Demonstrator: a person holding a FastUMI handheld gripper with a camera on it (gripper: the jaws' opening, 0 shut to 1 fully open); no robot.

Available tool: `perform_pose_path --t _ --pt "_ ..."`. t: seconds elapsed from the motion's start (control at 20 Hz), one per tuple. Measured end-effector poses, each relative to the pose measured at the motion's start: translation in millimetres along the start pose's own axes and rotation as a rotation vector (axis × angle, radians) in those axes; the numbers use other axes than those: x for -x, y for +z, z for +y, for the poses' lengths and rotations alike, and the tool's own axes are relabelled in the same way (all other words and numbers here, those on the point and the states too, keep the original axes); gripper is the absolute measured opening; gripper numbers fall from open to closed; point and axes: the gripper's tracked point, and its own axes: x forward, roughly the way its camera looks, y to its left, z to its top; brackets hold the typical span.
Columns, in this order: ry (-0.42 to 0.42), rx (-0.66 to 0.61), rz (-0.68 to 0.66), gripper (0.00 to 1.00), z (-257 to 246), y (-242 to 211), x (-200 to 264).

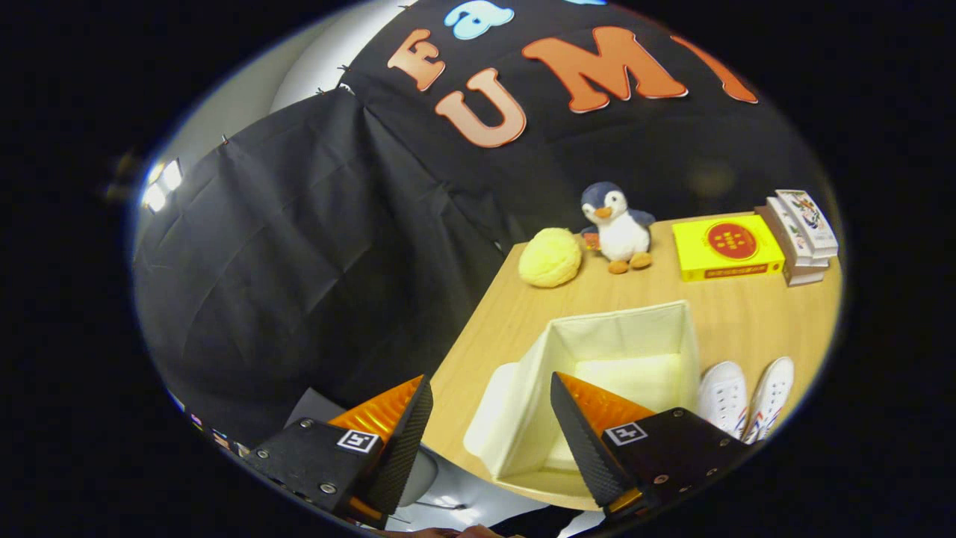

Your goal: Open the storage box then place both shoes into the box .Put the left shoe in first, then the right shoe, with the right side of both shoes facing outward in a uniform manner.

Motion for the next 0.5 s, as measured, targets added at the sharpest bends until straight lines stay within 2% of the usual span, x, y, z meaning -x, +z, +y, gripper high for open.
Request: perform_pose_path --t 0.15,0.35,0.5 --pt "-0.109 0.009 -0.06 0.95 -58 2 28" --pt "-0.239 -0.03 -0.084 0.91 -127 -14 60" --pt "-0.35 -0.001 -0.071 0.88 -176 -36 75"
